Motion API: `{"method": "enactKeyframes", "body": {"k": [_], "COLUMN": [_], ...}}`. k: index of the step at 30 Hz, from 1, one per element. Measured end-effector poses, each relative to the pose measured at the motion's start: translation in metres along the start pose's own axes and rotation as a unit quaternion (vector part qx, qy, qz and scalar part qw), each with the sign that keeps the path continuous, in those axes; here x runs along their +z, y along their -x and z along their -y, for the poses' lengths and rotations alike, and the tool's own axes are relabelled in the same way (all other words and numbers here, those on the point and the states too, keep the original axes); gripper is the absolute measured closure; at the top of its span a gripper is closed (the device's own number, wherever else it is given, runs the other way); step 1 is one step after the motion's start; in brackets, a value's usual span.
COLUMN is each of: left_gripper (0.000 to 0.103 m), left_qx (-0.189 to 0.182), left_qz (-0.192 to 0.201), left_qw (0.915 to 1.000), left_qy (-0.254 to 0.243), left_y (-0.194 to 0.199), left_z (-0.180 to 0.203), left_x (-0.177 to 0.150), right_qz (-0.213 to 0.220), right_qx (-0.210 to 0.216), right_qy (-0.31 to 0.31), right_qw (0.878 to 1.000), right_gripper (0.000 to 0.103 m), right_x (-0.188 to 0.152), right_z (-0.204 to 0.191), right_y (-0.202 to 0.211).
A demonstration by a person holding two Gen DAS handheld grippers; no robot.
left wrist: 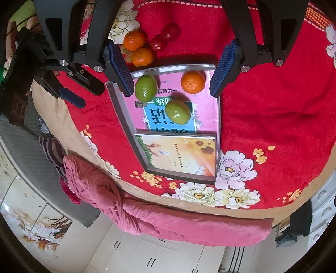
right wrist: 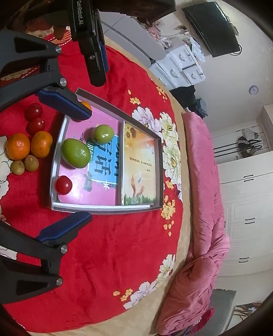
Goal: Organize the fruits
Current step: 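Withdraw both open tools from the tray toward the fruit cluster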
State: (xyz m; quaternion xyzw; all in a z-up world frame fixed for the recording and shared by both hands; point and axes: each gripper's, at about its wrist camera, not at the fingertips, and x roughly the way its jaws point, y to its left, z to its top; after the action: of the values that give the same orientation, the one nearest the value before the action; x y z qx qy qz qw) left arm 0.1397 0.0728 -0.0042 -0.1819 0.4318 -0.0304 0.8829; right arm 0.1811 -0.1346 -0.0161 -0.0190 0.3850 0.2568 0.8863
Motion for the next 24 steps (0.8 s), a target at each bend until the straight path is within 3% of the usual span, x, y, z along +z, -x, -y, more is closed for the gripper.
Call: {"method": "enactKeyframes", "body": {"k": [24], "left_gripper": [0.027], "left_qx": [-0.011], "left_qz": [-0.011], "left_qw": [0.9997], "left_qy": [-0.02], "left_y": [0.007], "left_z": [0.008], "left_x": [-0.01], "right_qz": [0.007], "right_qx": [0.002], "right_qy": [0.025], "right_qw": [1.0], "right_gripper": [0.013], "right_x": [-0.009], "right_z": [-0.009], "right_y": [0.016]}}
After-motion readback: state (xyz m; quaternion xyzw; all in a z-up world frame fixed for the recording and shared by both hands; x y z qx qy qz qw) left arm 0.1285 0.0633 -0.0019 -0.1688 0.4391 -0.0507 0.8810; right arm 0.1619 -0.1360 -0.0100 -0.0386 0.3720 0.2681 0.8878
